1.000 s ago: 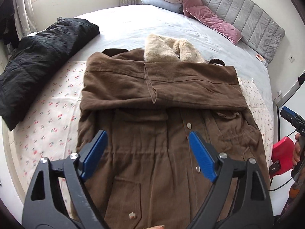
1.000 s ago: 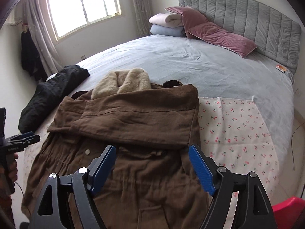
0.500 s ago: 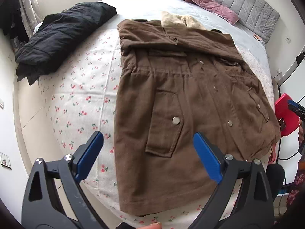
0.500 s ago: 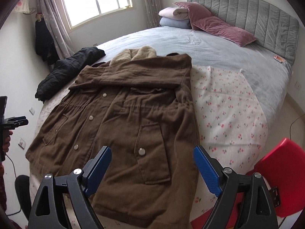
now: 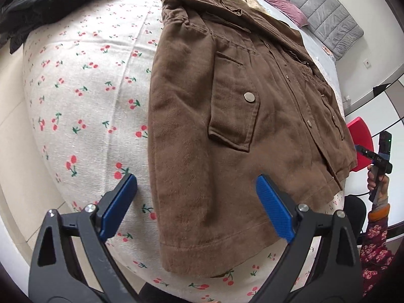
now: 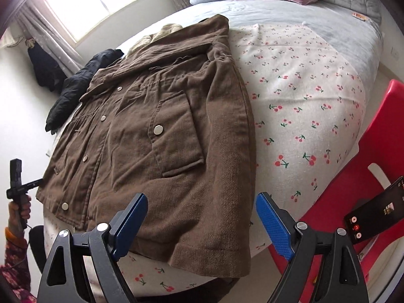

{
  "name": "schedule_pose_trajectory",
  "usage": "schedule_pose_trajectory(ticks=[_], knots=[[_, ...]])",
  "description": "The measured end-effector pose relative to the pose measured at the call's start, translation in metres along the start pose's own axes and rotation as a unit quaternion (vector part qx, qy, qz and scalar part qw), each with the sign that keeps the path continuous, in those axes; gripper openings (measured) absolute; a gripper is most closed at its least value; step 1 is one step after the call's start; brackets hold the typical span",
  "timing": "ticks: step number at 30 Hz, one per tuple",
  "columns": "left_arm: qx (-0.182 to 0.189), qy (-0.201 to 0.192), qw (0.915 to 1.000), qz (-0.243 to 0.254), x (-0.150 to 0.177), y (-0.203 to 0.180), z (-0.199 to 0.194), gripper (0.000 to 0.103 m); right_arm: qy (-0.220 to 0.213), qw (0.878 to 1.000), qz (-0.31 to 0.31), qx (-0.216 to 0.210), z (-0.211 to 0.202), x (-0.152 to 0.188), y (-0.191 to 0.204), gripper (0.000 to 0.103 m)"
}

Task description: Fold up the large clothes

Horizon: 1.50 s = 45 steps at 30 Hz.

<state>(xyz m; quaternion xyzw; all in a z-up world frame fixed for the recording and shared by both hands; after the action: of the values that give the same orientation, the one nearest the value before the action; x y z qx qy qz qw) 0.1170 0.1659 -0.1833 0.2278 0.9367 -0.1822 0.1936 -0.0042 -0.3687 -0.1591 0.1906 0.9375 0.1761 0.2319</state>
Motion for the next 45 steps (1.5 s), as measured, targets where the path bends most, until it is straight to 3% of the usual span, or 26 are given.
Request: schedule_pose_trajectory(ticks=[7, 10, 15, 21, 26, 31, 35, 39, 45], knots=[[0.036, -0.004, 0.9993, 0.012, 0.005, -0.011, 0.005, 0.094, 0.027, 0.999, 0.023, 0.002, 0.026, 0.011, -0.012, 0.089], [0.051, 0.001, 0.9984, 0.022, 0.007, -0.018, 0.008, 0.093, 0.02, 1.0, 0.02, 0.005, 0.03, 0.013, -0.01, 0.09], [0.075, 0.004, 0.9971, 0.016, 0.008, -0.027, 0.01, 0.081, 0.012, 1.0, 0.01, 0.009, 0.031, 0.017, -0.004, 0.09], [0.094, 0.006, 0.9954, 0.019, 0.01, -0.034, 0.011, 0.073, 0.014, 1.0, 0.002, 0.006, 0.032, 0.023, 0.003, 0.081], [0.086, 0.011, 0.9957, 0.033, 0.009, -0.041, 0.015, 0.073, 0.011, 1.0, 0.003, 0.004, 0.033, 0.023, 0.004, 0.077], [0.061, 0.012, 0.9977, 0.027, 0.01, -0.038, 0.015, 0.052, 0.007, 1.0, -0.001, 0.007, 0.033, 0.024, 0.006, 0.066], [0.055, 0.008, 0.9985, 0.006, 0.012, -0.031, 0.014, 0.035, 0.007, 1.0, -0.005, 0.005, 0.031, 0.025, 0.008, 0.049], [0.053, 0.002, 0.9986, -0.007, 0.012, -0.03, 0.014, 0.027, 0.004, 1.0, -0.006, 0.005, 0.031, 0.024, 0.009, 0.026], [0.038, -0.015, 0.9991, -0.014, 0.006, -0.034, 0.004, 0.018, -0.012, 1.0, -0.004, 0.011, 0.027, 0.022, 0.011, 0.014]])
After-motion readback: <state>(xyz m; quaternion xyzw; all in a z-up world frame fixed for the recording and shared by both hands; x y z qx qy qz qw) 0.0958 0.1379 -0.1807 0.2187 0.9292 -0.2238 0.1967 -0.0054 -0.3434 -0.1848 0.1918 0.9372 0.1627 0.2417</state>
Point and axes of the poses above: each gripper's, at about its wrist camera, not at the fingertips, and z roughly the way its jaws point, y to its left, x to its underside, the point moved 8 cm from there along z, roughly the way its jaws point, and after that the axes turned 14 degrees about z, right-handed, at the moved point
